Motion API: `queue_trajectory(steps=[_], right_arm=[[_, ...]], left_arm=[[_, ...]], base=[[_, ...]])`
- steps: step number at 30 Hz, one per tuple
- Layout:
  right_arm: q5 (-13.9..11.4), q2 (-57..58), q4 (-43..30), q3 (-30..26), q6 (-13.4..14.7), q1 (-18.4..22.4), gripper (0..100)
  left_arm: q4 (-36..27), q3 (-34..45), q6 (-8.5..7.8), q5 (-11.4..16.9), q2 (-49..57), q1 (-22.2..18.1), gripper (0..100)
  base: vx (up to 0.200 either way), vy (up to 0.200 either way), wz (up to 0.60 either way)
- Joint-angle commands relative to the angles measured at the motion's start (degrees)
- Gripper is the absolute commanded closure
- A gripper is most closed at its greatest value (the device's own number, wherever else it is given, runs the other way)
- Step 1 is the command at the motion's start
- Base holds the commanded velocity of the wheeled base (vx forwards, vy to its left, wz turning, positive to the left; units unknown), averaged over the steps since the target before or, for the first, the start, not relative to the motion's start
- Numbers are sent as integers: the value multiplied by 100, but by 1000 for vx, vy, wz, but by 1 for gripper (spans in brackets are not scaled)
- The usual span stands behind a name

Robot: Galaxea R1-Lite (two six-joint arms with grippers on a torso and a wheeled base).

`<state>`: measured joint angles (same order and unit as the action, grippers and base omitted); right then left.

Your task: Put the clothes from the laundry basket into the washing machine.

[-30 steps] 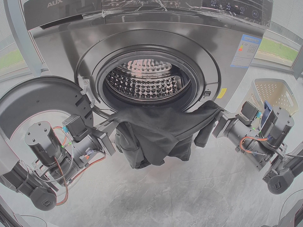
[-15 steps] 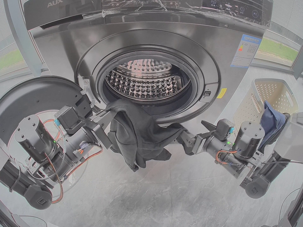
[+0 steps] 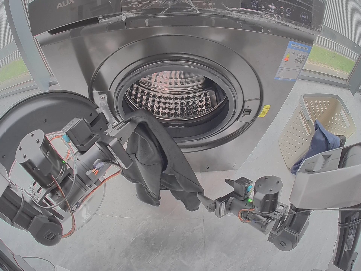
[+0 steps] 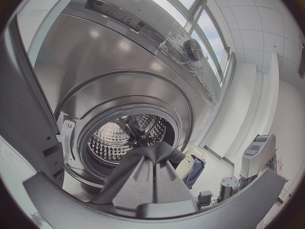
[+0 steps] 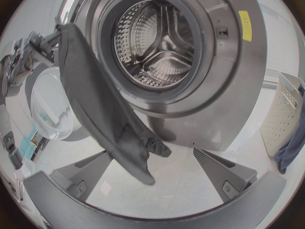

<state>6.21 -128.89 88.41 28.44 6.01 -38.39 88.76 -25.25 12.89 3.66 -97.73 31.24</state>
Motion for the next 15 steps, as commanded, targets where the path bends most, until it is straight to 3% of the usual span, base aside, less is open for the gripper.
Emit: queue_trajectory(steps=[1,15], right_arm=[[-23,-207,10,-163,5,-178,0],[-32,31,19,-436,32,-538,0]], left_arm=[[1,-59,3,-14,-27,-13,100],[1,-68,3,-76,-53,-13,100]], base=[[0,0,0],[0,0,0]])
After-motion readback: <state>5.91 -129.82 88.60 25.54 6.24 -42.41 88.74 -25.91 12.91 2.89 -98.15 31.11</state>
